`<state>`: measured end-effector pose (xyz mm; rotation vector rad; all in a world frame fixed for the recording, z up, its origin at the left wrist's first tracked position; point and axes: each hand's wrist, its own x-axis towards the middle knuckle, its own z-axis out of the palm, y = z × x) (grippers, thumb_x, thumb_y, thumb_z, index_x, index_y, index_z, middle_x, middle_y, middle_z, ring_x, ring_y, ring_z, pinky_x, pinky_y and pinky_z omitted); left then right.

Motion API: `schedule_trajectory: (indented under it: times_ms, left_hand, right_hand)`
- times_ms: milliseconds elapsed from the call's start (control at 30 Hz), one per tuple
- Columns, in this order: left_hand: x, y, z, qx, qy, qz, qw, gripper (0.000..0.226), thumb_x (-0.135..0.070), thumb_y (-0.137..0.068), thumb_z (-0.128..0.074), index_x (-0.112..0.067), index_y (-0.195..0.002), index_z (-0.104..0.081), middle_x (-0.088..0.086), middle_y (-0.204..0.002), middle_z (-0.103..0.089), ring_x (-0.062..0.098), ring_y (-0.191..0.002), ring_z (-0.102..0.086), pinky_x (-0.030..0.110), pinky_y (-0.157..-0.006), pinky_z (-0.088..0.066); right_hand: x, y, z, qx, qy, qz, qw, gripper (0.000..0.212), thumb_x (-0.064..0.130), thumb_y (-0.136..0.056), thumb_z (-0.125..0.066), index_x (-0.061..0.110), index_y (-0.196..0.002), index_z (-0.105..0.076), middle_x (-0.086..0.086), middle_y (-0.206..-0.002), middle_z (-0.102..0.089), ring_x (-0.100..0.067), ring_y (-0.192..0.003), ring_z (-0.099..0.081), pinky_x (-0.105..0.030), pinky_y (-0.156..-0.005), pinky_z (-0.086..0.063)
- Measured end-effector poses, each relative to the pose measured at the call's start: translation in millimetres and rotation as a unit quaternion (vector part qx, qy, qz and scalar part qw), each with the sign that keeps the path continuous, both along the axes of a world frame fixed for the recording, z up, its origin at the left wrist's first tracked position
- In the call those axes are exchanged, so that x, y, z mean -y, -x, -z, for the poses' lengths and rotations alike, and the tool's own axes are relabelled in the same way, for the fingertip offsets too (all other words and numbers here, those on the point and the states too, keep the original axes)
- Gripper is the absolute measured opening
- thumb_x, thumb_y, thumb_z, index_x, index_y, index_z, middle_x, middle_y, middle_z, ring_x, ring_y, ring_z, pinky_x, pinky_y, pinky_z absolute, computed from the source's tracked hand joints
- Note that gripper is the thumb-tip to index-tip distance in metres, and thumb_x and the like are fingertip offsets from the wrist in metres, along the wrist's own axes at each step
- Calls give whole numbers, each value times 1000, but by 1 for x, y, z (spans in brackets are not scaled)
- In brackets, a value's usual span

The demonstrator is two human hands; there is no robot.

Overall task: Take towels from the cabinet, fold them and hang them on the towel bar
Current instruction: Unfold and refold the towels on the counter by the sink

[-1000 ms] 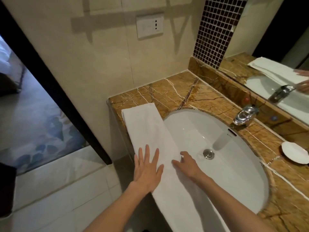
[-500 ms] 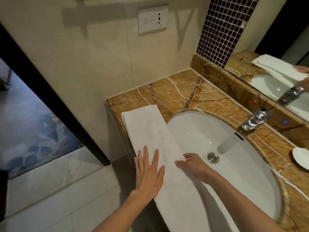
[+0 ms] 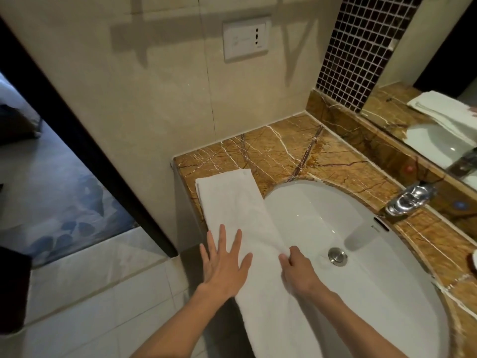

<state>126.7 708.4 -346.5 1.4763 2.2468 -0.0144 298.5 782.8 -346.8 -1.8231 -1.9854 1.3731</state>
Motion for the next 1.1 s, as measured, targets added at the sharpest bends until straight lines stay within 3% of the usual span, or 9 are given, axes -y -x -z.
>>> schedule_trajectory:
  times_ms: [133, 267, 367, 500, 633, 800, 867, 967, 1100]
  left_hand:
    - [-1, 2, 0, -22, -16, -13, 1000, 70, -65, -90, -4, -33, -147, 21, 7, -152, 36, 38, -139, 31, 56, -114, 16]
    - [-8, 5, 4, -38, -24, -6, 999, 79, -69, -68, 24, -31, -136, 34, 7, -149, 39, 31, -131, 42, 54, -113, 18]
    - [-9, 5, 8, -22, -10, -8, 1000, 70, -68, -76, 16, -32, -131, 41, 7, -149, 41, 30, -134, 40, 52, -114, 17]
    - [-11, 9, 8, -13, -4, 1, 1000, 66, -59, -94, -6, -30, -135, 36, 7, -148, 42, 32, -138, 35, 50, -115, 16]
    - [-1, 4, -1, 67, -30, -76, 994, 68, -50, -99, -24, -28, -150, 15, 10, -154, 32, 32, -144, 22, 45, -119, 7]
    - [23, -19, -27, 266, -62, -225, 935, 63, -24, -96, -49, -23, -151, -17, 5, -145, -17, 13, -120, -42, 26, -110, -33]
    - [27, -23, -30, 296, -65, -272, 914, 62, -17, -95, -50, -20, -149, -19, 2, -131, -28, 9, -102, -45, 21, -102, -36]
    - [28, -23, -29, 318, -109, -337, 879, 54, -10, -93, -53, -13, -140, -27, 2, -127, -41, 13, -104, -49, 23, -95, -42]
    - [23, -23, -28, 395, -125, -402, 817, 32, -10, -86, -63, -7, -109, -41, 4, -103, -63, 16, -88, -61, 24, -70, -49]
  right_hand:
    - [3, 1, -2, 66, -72, -21, 995, 16, 32, -99, -40, 16, -96, -43, -4, -96, -57, -25, -85, -57, -38, -77, -47]
    - [3, 8, -4, 107, -192, -136, 966, 53, 44, -98, -31, 18, -144, -28, -6, -142, -39, -27, -130, -40, -37, -107, -33]
    - [4, 18, 4, 139, -139, -200, 960, 68, 52, -99, -18, 19, -154, 3, -6, -162, 0, -24, -149, -2, -40, -121, -9]
    - [6, 23, 10, 131, -97, -187, 969, 69, 53, -99, -21, 20, -155, 4, -8, -162, -5, -26, -148, -9, -41, -120, -15]
    - [-2, 19, 1, 50, -102, -107, 988, 53, 50, -90, -36, 25, -137, -33, 1, -125, -49, -18, -109, -47, -38, -97, -42]
    - [-5, 7, -14, -8, -17, -37, 999, 23, 35, -88, -50, 27, -109, -45, 3, -91, -65, -16, -85, -60, -31, -75, -48]
    - [-5, 4, -20, -21, 16, 0, 1000, 15, 30, -87, -55, 24, -99, -47, 3, -77, -65, -14, -71, -60, -26, -64, -46]
    - [-6, 0, -28, -31, 67, 26, 997, 19, 24, -79, -57, 19, -66, -43, 9, -55, -46, -12, -47, -41, -21, -47, -34]
    - [-5, -10, -43, -70, 160, 12, 984, 26, 18, -81, -62, 16, -59, -49, 3, -51, -48, -15, -43, -46, -17, -46, -35]
